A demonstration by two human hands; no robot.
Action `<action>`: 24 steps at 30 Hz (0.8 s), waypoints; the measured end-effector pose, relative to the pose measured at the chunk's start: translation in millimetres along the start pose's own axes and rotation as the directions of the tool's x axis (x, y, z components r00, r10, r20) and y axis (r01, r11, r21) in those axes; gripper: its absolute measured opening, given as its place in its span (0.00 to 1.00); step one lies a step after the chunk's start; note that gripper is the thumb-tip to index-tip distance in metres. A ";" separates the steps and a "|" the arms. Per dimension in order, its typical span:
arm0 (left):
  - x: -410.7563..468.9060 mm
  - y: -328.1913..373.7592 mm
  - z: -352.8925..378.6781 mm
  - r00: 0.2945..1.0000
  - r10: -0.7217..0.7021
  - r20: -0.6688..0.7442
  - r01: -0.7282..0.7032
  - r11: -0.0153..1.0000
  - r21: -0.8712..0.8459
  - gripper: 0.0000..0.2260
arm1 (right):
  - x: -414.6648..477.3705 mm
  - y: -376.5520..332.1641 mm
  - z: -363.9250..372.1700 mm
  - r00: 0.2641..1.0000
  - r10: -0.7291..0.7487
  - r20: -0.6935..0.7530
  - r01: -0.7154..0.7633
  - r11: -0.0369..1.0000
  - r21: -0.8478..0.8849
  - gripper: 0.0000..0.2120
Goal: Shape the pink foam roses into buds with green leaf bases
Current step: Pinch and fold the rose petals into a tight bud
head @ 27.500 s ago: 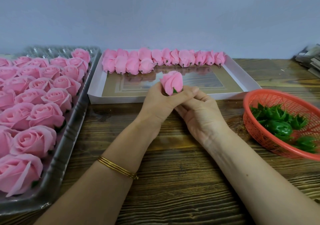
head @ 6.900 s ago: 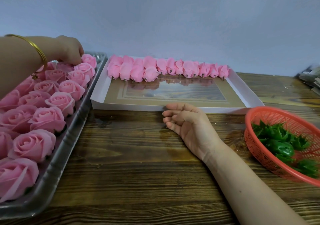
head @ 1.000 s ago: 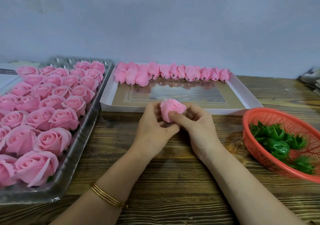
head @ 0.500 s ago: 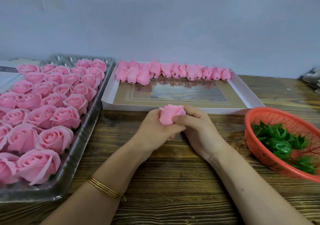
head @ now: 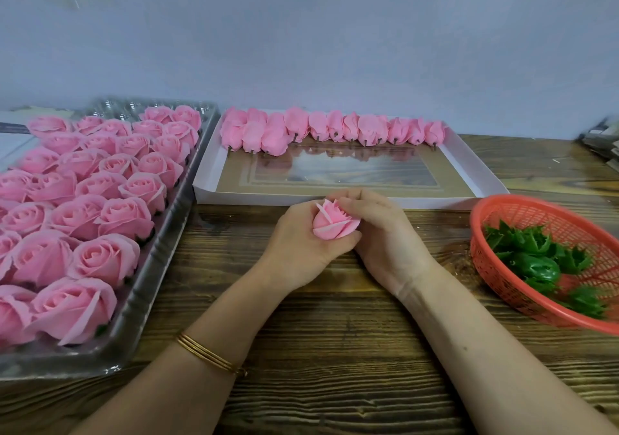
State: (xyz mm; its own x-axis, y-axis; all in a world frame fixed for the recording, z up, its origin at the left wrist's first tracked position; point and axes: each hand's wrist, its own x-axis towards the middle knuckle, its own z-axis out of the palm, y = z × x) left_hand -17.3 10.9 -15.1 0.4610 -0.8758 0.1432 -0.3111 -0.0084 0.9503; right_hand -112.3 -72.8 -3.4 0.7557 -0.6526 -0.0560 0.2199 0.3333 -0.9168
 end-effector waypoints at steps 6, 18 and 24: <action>-0.6 -0.6 -0.5 1.000 0.020 0.010 -0.020 0.999 0.027 0.08 | 1.3 1.2 -4.1 1.000 0.015 0.012 -0.015 1.000 -0.012 0.12; 3.7 0.4 1.0 0.985 0.005 -0.173 -0.036 0.984 -0.174 0.05 | 3.1 2.9 -2.0 0.998 -0.013 -0.069 0.016 0.999 0.039 0.10; 7.0 -1.1 4.0 0.969 -0.088 -0.230 0.001 0.935 -0.354 0.05 | 0.3 11.9 1.6 0.996 -0.085 -0.013 0.080 0.975 -0.205 0.17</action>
State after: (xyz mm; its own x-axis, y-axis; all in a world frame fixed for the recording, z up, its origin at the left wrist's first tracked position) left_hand -17.0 2.8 -16.3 0.6656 -0.7368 0.1187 0.0034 0.1621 0.9868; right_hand -108.4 -68.0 -13.8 0.7265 -0.6869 0.0169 0.1488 0.1333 -0.9798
